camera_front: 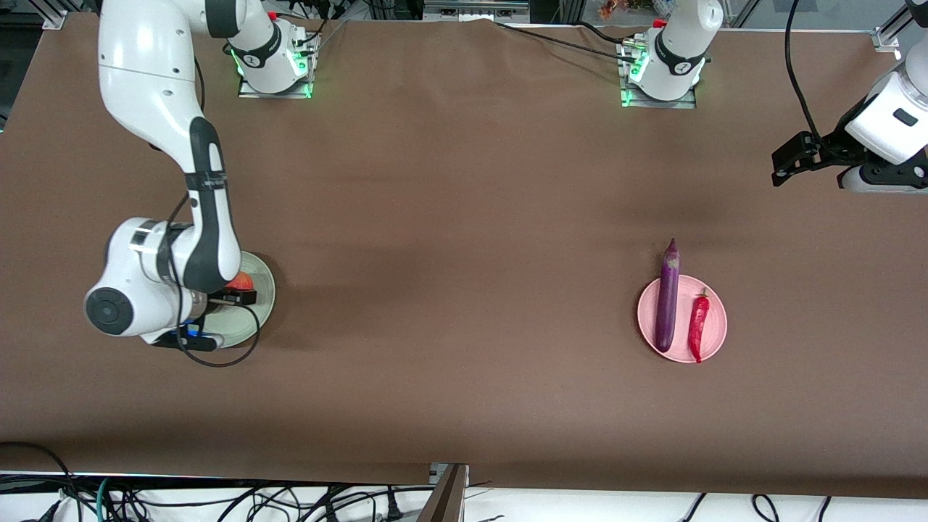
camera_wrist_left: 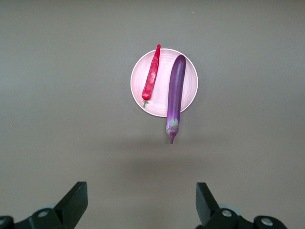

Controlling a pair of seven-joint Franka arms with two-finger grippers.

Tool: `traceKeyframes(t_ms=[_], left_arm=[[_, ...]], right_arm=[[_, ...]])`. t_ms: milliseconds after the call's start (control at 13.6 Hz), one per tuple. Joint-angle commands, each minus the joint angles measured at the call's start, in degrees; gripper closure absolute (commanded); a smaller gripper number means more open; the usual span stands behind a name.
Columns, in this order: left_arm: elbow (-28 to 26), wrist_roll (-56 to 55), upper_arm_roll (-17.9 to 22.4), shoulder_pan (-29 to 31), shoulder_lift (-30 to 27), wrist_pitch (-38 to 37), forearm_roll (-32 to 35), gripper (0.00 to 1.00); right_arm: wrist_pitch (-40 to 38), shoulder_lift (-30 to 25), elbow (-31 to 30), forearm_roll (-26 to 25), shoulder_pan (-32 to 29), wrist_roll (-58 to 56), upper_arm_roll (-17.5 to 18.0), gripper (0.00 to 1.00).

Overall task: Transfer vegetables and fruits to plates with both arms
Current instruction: 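Open the right gripper and lift it away from the apple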

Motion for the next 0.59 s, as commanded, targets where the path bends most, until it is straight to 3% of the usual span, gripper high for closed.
traceKeyframes(t_ms=[0,368,515], left_arm=[[0.66,0.11,0.13,-0.14,0.04,-0.73,-1.34,0.00],[0.66,0.11,0.13,-0.14,0.04,-0.73,-1.34,0.00],[0.66,0.11,0.13,-0.14,0.04,-0.73,-1.42,0.00]], right_arm=[[-9.25,-5.20,3.94,0.08,-0.03,-3.22,-3.45,0.00],[-24.64,-5.38,17.75,0.16,-0.03,-9.28,-9.96,0.00],[-28.61,-8.78,20.31,0.16,-0.03,-10.26,-10.76,0.00]])
